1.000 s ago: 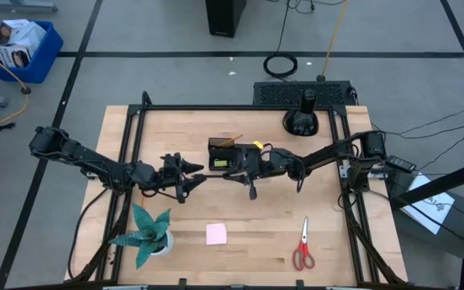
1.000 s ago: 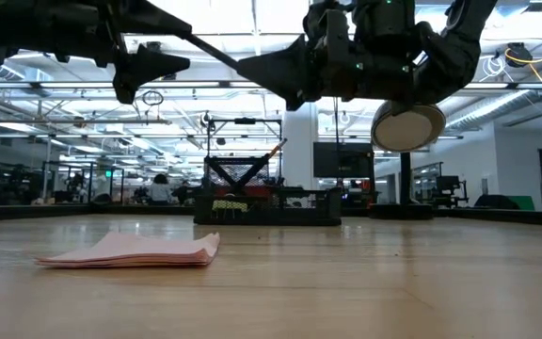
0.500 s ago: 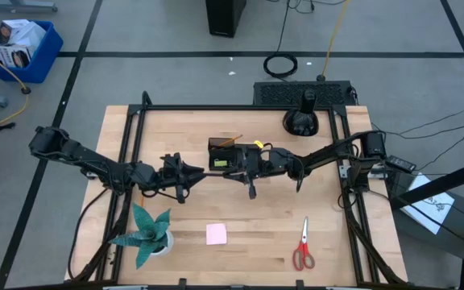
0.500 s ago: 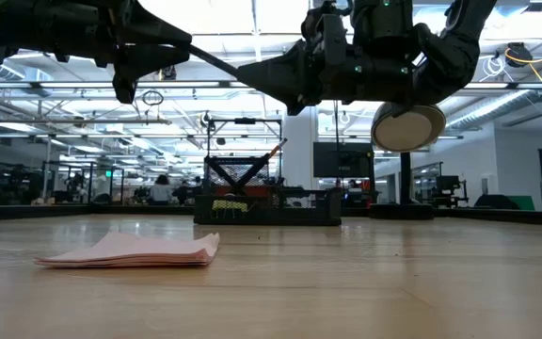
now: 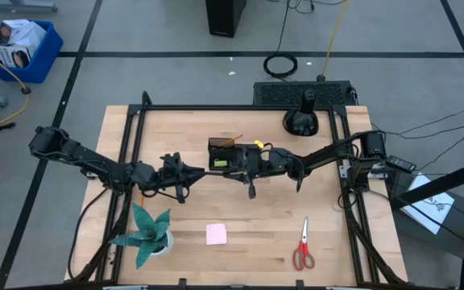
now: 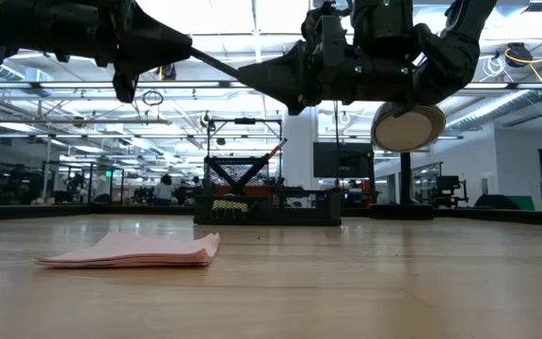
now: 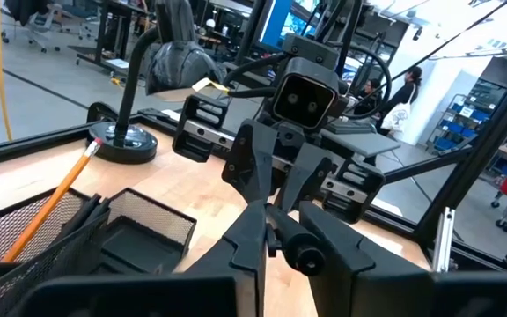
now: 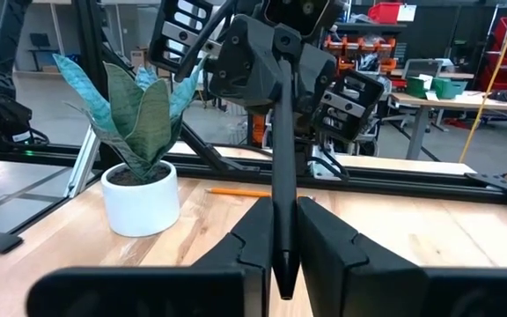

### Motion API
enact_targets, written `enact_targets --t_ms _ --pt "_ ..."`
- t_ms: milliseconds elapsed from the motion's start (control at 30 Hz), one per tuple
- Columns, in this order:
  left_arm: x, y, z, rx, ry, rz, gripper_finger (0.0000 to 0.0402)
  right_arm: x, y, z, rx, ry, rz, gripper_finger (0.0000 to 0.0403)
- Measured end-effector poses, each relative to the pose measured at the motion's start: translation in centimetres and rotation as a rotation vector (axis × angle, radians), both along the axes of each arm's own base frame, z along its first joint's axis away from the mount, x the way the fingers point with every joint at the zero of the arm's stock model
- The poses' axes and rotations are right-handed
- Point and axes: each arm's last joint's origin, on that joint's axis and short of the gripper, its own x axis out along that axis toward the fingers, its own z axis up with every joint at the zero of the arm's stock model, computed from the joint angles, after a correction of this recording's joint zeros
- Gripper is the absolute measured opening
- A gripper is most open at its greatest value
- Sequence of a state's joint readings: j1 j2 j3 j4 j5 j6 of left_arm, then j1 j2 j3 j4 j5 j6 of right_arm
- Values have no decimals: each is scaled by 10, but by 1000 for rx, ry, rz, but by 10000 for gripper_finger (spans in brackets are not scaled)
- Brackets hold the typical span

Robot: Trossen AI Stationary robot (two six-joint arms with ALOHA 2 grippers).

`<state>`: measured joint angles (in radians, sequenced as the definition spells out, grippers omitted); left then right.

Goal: Pick and place office supplies into organizer
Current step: Put the black pen into the black desk organizer

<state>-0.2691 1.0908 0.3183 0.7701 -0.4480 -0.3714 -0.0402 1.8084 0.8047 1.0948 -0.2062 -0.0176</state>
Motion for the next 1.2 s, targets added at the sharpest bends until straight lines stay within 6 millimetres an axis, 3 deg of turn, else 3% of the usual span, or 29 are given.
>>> enact_targets --t_ms 400,700,1000,1200 --pt "0 0 1 8 -12 11 47 -7 -5 -13 -30 66 -107 116" --pt "1 8 1 18 -10 85 45 -40 -2 -28 28 129 -130 163" --pt "4 33 -1 -10 4 154 46 -83 2 -3 31 -34 -152 161" --pt "5 57 -5 -90 27 200 41 -100 0 5 -1 -75 -225 160"
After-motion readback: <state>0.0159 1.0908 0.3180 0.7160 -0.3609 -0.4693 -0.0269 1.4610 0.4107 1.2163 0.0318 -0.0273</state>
